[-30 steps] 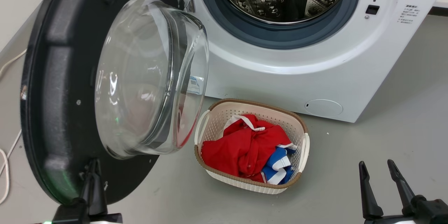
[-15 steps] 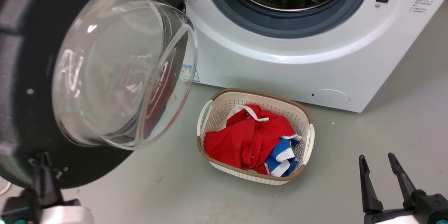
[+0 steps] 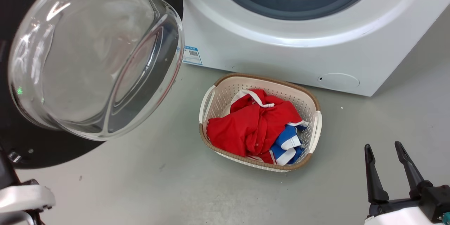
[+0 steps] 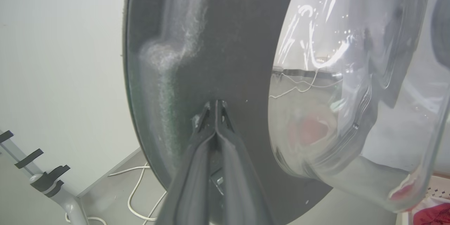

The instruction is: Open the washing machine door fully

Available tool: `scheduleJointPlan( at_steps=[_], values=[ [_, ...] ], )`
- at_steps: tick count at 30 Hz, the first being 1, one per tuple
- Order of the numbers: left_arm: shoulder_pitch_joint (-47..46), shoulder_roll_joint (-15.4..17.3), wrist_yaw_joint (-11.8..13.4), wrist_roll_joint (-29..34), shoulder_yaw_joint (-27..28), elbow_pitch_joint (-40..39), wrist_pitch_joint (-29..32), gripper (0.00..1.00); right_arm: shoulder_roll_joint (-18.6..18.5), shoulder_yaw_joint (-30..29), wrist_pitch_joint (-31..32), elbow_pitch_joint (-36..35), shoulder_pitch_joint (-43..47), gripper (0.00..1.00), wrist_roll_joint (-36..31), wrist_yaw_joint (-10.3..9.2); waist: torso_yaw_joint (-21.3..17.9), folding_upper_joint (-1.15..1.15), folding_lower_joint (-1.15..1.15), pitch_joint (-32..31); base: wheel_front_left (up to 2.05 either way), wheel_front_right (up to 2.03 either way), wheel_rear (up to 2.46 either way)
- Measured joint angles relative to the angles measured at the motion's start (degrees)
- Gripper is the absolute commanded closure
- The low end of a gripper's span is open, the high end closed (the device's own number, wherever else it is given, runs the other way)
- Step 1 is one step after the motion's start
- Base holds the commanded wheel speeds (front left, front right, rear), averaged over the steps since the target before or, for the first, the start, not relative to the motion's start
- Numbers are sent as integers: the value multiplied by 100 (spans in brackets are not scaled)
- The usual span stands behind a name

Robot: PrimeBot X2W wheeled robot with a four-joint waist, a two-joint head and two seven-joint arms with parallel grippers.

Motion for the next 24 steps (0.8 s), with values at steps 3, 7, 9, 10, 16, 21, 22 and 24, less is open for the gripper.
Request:
scheduleJointPlan(
  at_steps=[3,7,9,10,16,21,22,24],
  values=[
    [-190,59,-48,34,104,159,0,100,-33,15,0,-4,-47,0,-16,0,6,0,0,101,0,0,0],
    [-443,159,-114,30,259,424,-1,100,-79,32,1,-9,-137,0,-24,0,4,0,0,227,0,0,0],
    [-558,204,-164,20,348,556,-1,100,-98,38,0,-14,-154,0,-31,1,-4,0,0,285,0,0,0],
    [-608,229,-174,20,389,622,-1,100,-107,42,1,-14,-160,0,-31,0,-10,0,0,311,0,0,0],
    [-867,316,-266,-12,632,929,-1,100,-156,58,1,-21,-221,0,-35,0,-49,0,0,432,0,0,0],
    [-1109,459,-399,-10,786,1206,0,100,-196,53,0,-27,-272,0,-63,0,-61,0,0,526,0,0,0],
    [-1162,487,-415,-9,814,1267,0,100,-201,57,0,-29,-276,0,-70,0,-63,0,0,542,0,0,0],
    [-1265,536,-465,-1,867,1395,0,100,-211,68,0,-25,-290,0,-74,0,-67,0,0,569,0,0,0]
  ],
)
